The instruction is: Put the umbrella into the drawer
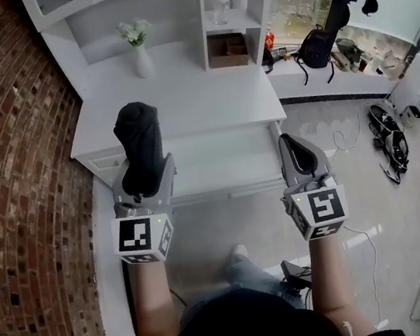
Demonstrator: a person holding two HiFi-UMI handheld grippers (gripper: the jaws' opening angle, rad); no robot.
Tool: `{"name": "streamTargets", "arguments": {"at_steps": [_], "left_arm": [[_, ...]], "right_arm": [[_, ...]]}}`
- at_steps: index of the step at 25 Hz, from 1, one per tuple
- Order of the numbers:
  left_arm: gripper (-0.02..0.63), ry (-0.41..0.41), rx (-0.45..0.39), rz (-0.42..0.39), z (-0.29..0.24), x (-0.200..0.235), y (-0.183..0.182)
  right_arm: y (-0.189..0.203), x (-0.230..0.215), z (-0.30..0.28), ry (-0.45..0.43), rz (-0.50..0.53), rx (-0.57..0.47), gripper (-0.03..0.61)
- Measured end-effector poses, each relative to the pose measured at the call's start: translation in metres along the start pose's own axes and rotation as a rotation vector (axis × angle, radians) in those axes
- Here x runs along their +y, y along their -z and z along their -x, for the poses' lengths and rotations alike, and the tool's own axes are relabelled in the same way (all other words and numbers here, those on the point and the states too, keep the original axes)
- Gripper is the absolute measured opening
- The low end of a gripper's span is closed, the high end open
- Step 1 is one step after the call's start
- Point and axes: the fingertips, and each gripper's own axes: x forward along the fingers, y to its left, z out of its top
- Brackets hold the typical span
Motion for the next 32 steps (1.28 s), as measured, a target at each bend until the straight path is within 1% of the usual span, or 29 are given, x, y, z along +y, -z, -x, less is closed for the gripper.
{"name": "streamTargets", "arguments": {"at_steps": [4, 7, 10, 12, 16, 19, 24, 32], "left_arm": [[0.238, -0.02, 0.013, 0.007, -0.041, -0.001, 0.006], [0.238, -0.031, 0.027, -0.001, -0.067, -0.002, 0.013], [0.238, -0.032, 0.048, -0.003, -0.088, -0.002, 0.023], [0.238, -0.027, 0.065, -0.001, -0.098, -0.003, 0.032], [0.238, -0.012, 0.108, -0.006, -0.115, -0.006, 0.052], [0.238, 0.008, 0.144, -0.018, -0.126, -0.009, 0.068], [0.238, 0.057, 0.215, -0.05, -0.152, -0.013, 0.099], [0.238, 0.185, 0.391, -0.086, -0.198, -0.026, 0.173]], "right_arm": [[0.013, -0.034, -0.032, 0.002, -0.004, 0.015, 0.002], [0.022, -0.055, -0.052, 0.0, -0.008, 0.025, 0.002], [0.031, -0.073, -0.066, 0.023, -0.012, 0.026, 0.003], [0.039, -0.082, -0.073, 0.036, -0.015, 0.031, 0.002], [0.056, -0.087, -0.085, 0.028, -0.029, 0.056, 0.002], [0.069, -0.089, -0.092, 0.03, -0.045, 0.078, 0.002], [0.089, -0.082, -0.108, -0.028, -0.033, 0.127, 0.003], [0.138, -0.084, -0.141, -0.02, -0.064, 0.256, 0.003]]}}
